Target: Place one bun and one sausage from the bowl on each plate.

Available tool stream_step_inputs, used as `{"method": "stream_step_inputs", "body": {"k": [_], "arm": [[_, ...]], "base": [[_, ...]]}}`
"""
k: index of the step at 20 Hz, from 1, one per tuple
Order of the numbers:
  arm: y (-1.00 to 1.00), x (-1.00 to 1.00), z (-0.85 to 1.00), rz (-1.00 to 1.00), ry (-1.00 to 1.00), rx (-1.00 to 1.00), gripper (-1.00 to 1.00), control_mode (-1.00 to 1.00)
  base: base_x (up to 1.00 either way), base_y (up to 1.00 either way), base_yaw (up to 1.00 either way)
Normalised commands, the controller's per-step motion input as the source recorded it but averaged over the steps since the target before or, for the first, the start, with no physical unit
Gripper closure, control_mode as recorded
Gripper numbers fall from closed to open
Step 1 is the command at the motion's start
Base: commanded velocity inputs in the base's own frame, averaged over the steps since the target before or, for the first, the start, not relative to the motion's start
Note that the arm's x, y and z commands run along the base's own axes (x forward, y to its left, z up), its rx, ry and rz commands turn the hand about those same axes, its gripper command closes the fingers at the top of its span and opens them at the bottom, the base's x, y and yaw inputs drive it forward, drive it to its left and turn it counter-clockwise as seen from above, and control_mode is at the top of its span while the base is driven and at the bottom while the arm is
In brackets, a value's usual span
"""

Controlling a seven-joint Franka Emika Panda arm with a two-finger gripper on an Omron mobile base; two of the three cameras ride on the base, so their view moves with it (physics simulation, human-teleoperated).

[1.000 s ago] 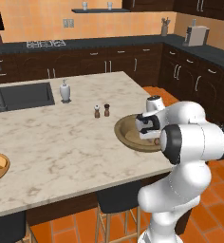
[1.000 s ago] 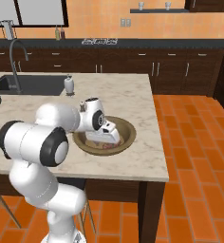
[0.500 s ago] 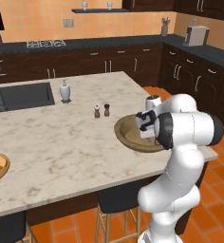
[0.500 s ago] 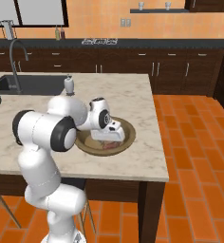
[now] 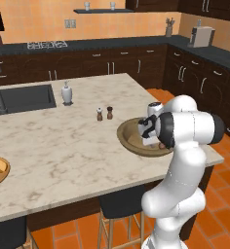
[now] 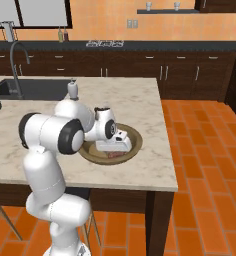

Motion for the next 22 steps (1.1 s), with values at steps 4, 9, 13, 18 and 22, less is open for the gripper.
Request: {"method": "stream_step_inputs", "body": {"k": [4, 9, 13, 18, 22], "arm": [[0.0, 0.0, -0.15, 0.05, 0.0, 0.0, 1.0, -1.0], [0.02, -0.01, 0.1, 0.01, -0.04, 0.0, 1.0, -1.0], [0.24, -0.12, 0.89, 0.0, -0.11, 0.06, 1.0, -1.0], [0.07, -0.69, 1.0, 0.0, -0.3, 0.19, 1.0, -1.0], [0.16, -0.99, 1.0, 0.0, -0.4, 0.09, 1.0, -1.0]], "base": [[0.0, 0.0, 0.0], [0.0, 0.0, 0.0], [0.0, 0.0, 0.0], [0.0, 0.0, 0.0], [0.0, 0.0, 0.0]]}}
